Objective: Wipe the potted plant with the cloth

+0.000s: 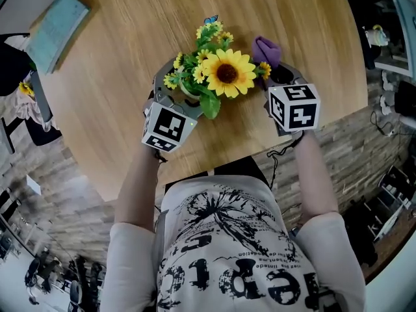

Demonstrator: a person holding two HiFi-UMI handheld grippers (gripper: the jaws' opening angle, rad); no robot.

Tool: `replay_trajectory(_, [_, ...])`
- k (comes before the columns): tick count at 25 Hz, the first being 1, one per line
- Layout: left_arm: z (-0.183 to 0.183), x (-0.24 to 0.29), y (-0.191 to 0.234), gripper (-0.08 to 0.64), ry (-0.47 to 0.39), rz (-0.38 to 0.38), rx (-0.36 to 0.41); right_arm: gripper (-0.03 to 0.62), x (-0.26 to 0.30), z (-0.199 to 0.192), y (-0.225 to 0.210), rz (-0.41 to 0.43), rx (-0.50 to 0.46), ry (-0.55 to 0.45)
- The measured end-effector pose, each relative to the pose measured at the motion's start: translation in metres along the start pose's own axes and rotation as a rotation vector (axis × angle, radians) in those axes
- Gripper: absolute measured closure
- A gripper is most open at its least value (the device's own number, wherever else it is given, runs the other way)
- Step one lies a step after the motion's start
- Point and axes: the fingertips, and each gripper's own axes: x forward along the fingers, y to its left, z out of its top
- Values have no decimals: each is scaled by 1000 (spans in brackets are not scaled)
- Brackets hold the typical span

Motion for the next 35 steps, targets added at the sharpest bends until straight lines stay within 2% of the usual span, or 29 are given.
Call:
replay_trajectory(8, [48,-37,28,38,-65,95,-61,511,-7,32,31,67,-59,-45])
replay_trajectory(15, [85,-84,44,38,-126,155,-100,511,-19,62,85,207,-102,-110])
replay_trajectory(20, [95,-119,50,38,-140,195,-127,511,-36,87,136,327,-139,-209])
replay_trajectory(25, [100,-151,61,38,-176,243,-154,514,-47,106,179,411,-142,-324])
replay_trajectory(30, [102,-172,64,38,-171,265,-147,514,-56,111,224,503,-226,-351])
replay_trajectory(35, [100,-180,67,38,-172,253,-173,514,-57,114,241,533,-316,-356])
